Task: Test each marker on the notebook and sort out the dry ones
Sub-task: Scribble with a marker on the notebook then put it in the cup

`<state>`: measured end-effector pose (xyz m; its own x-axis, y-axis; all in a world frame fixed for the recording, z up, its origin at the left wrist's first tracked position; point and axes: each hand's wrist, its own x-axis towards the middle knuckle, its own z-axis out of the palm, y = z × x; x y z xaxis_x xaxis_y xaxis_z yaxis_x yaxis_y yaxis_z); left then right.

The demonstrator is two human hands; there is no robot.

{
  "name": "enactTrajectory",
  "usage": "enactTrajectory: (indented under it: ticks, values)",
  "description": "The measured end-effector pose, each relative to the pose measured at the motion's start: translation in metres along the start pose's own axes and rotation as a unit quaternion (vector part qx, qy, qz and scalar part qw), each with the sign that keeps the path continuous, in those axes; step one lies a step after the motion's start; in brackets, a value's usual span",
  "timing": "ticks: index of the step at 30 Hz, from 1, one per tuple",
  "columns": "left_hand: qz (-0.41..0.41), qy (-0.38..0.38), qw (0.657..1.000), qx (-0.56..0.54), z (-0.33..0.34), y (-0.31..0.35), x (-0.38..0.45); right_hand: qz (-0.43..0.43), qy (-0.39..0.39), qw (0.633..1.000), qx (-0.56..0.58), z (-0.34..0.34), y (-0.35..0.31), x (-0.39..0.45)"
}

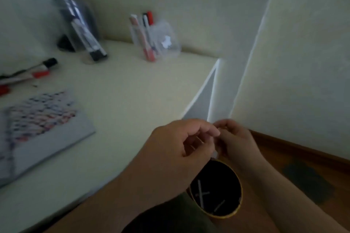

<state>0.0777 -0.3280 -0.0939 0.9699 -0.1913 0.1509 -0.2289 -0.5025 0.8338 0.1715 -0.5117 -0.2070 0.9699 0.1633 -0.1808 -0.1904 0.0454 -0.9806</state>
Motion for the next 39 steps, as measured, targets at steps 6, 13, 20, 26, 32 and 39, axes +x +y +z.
enactTrajectory:
  ticks: [6,13,20,26,32,39]
  values:
    - [-0.005,0.139,0.986,0.09,-0.122,0.0,-0.032,-0.221,-0.153,0.962,-0.04,0.135,-0.115,-0.019]
    - [-0.231,0.125,0.917,0.301,-0.253,-0.096,-0.076,-0.266,-0.242,0.905,-0.227,0.301,-0.127,0.016]
    - [-0.266,0.162,0.876,0.368,-0.284,-0.15,-0.092,-0.32,-0.297,0.821,-0.368,0.435,-0.127,0.052]
    - [-0.259,0.194,0.89,0.321,-0.292,-0.164,-0.096,-0.324,-0.358,0.747,-0.456,0.512,-0.132,0.072]
    - [-0.246,0.204,0.887,0.334,-0.297,-0.171,-0.094,-0.311,-0.413,0.64,-0.569,0.549,-0.124,0.083]
    - [-0.236,0.207,0.891,0.329,-0.299,-0.166,-0.097,-0.332,-0.374,0.702,-0.507,0.485,-0.145,0.089]
